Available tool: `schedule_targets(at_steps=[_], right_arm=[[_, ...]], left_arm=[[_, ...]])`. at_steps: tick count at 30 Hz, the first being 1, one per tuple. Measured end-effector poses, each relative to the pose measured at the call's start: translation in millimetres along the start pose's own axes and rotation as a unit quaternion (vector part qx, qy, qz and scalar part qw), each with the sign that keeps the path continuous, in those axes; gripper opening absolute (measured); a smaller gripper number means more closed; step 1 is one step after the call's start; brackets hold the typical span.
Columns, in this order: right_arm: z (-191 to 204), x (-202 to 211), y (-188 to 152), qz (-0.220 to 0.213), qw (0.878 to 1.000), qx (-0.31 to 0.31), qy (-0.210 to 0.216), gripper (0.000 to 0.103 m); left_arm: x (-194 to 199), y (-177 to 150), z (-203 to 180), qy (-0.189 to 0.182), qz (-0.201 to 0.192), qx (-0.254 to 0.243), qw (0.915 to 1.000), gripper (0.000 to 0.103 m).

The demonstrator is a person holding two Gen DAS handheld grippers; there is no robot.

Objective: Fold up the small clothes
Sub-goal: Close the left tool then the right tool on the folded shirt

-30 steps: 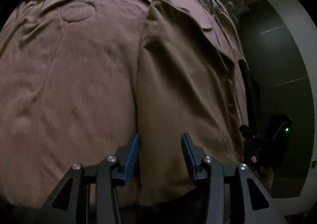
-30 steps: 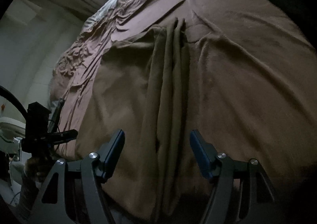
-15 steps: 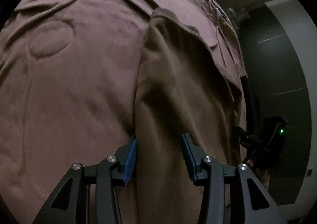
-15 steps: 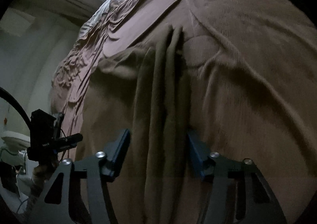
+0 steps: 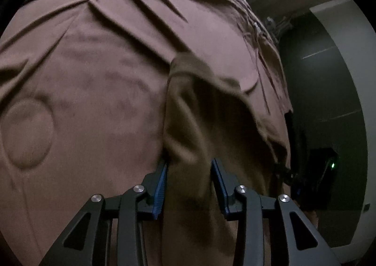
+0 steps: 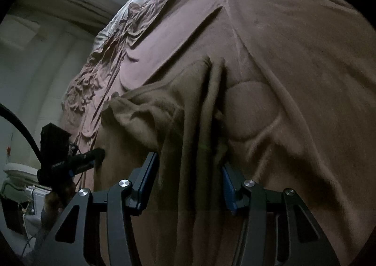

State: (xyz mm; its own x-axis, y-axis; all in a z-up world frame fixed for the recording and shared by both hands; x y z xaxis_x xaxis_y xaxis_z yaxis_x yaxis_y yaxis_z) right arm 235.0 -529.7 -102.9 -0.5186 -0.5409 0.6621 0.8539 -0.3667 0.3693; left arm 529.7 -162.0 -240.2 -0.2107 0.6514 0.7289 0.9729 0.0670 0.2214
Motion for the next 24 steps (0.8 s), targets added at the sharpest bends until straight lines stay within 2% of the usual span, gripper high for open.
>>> schedule_targets(at_steps=[8, 10, 11, 13, 15, 24], right_arm=[[8, -18, 16, 0.003, 1.000, 0.009, -0.012, 0.049], [12, -23, 19, 0.005, 1.000, 0.019, -0.024, 0.049], [14, -24, 20, 0.006, 0.999, 0.023, -0.030, 0.043], [20, -28, 22, 0.010, 0.998, 0.038, -0.058, 0.028], [26, -28, 23, 0.012, 0.997, 0.042, -0.061, 0.018], [64, -5, 14, -0.019, 0.995, 0.075, -0.070, 0.014]], left_arm=[[-16, 38, 0, -0.017, -0.012, 0.001, 0.9998, 0.037], [-20, 44, 0, -0.017, -0.015, 0.002, 0.9997, 0.032], [-23, 46, 0, -0.019, -0.013, 0.005, 0.9997, 0.030], [-24, 47, 0, -0.016, -0.013, 0.007, 0.9998, 0.014], [-18, 45, -4, -0.020, -0.022, -0.001, 0.9996, 0.009], [32, 33, -34, -0.038, -0.061, -0.033, 0.9968, 0.007]])
Point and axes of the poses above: each gripper's, at about its wrist camera, not at the fingertips, and x roughly against the way its jaws point, z to its left, y to its top, the point moved 3 cm from there along -x, roughly the way its jaws point
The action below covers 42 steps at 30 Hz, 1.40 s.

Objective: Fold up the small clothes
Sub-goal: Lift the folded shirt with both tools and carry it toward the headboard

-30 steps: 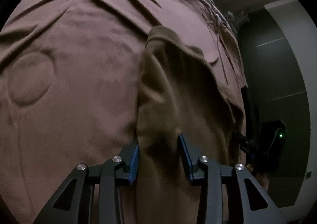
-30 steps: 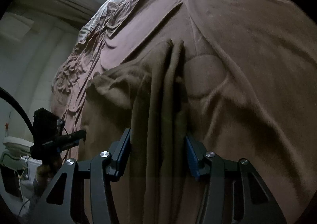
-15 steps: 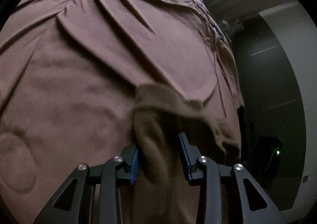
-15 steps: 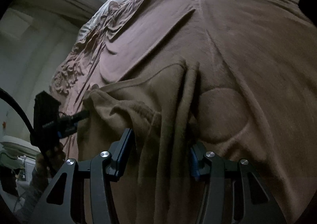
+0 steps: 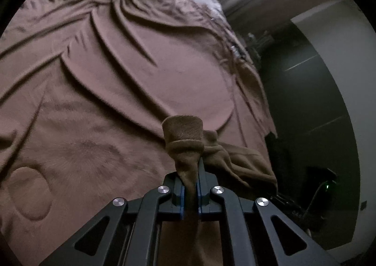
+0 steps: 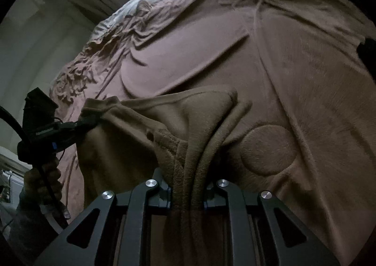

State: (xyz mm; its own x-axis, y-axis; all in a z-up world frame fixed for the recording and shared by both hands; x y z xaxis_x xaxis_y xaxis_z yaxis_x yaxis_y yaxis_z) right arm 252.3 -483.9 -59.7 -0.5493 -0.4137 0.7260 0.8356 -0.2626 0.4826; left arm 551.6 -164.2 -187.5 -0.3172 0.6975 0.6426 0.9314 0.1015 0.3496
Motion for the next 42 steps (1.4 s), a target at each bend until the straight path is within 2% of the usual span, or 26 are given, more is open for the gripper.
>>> schedule_targets(at_steps=[14, 24, 42], right_arm=[[38, 82, -37, -0.065, 0.997, 0.038, 0.001, 0.014], [67, 139, -69, -0.103, 0.992, 0.071, -0.003, 0.013], [122, 229, -135, -0.177, 0.977, 0.122, 0.009, 0.013]], left_arm=[[84, -20, -51, -0.007, -0.062, -0.028, 0.9977, 0.007], [150, -45, -77, -0.035, -0.108, -0.042, 0.9927, 0.006], [280, -104, -128, -0.069, -0.186, -0.082, 0.9767, 0.006]])
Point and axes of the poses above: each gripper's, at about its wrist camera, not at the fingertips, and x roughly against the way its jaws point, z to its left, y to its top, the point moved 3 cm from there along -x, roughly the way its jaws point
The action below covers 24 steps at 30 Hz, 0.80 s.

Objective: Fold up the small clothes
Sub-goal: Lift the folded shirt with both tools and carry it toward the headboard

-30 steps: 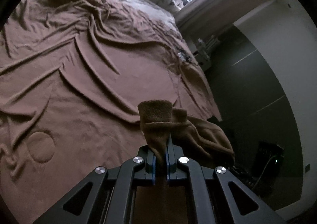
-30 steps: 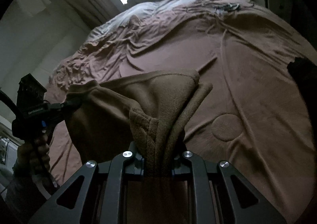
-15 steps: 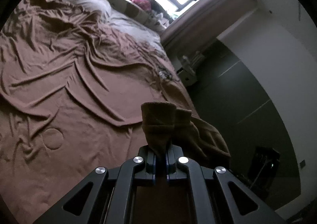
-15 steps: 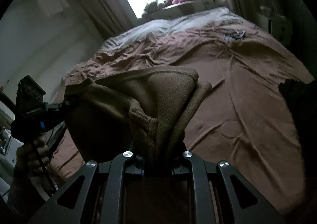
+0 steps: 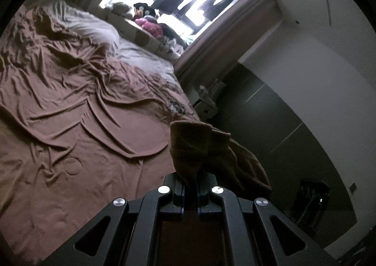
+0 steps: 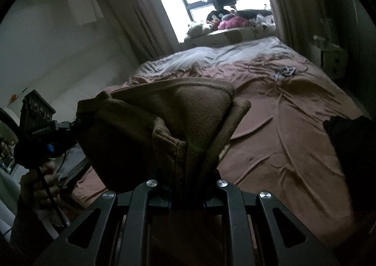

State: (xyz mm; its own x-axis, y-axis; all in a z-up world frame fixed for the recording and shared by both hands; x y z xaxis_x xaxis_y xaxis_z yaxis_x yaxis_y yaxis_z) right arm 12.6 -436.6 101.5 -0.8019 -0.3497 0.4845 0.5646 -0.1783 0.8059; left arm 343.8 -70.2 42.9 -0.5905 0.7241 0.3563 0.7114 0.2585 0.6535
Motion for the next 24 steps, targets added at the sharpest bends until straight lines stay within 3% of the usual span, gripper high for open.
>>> schedule_targets(at_steps=[9, 24], right_arm=[[29, 40, -14, -0.032, 0.999, 0.033, 0.013, 0.013], [52, 55, -31, -0.049, 0.996, 0.067, 0.040, 0.013]], left_arm=[[73, -3, -30, -0.006, -0.041, -0.018, 0.9990, 0.006], [164, -16, -39, 0.008, -0.085, -0.024, 0.9960, 0.006]])
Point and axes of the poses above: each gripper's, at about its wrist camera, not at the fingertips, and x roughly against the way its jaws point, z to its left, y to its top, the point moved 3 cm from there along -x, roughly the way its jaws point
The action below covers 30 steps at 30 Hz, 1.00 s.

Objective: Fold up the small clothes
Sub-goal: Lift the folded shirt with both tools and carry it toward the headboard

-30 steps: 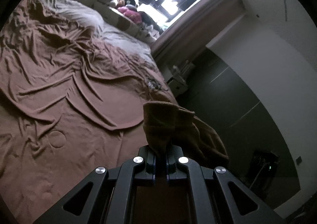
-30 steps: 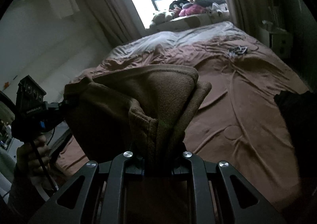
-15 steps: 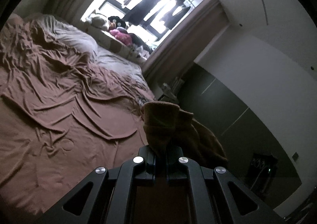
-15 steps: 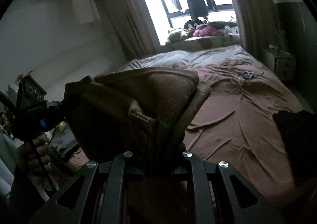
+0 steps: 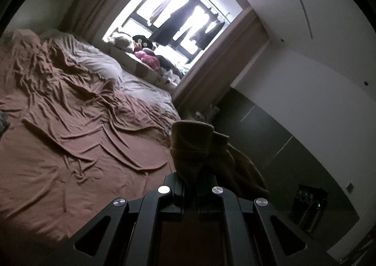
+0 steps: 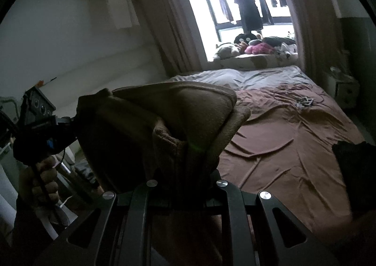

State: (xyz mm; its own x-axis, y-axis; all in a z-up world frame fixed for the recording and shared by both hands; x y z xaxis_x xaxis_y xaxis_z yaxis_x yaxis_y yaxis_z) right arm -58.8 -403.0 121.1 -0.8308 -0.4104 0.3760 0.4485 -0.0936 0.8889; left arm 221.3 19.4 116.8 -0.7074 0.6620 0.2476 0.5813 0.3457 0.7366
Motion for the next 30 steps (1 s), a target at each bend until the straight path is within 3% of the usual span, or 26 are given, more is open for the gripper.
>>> schedule_targets(at_steps=[9, 30], right_arm=[[15, -17, 6, -0.002, 0.999, 0.036, 0.037, 0.013], [69, -151, 37, 0.024, 0.976, 0.130, 0.170, 0.013]], left_arm=[[57, 16, 18, 0.029, -0.036, 0.003, 0.9989, 0.006], [192, 82, 156, 0.142, -0.122, 0.027, 0.9820, 0.006]])
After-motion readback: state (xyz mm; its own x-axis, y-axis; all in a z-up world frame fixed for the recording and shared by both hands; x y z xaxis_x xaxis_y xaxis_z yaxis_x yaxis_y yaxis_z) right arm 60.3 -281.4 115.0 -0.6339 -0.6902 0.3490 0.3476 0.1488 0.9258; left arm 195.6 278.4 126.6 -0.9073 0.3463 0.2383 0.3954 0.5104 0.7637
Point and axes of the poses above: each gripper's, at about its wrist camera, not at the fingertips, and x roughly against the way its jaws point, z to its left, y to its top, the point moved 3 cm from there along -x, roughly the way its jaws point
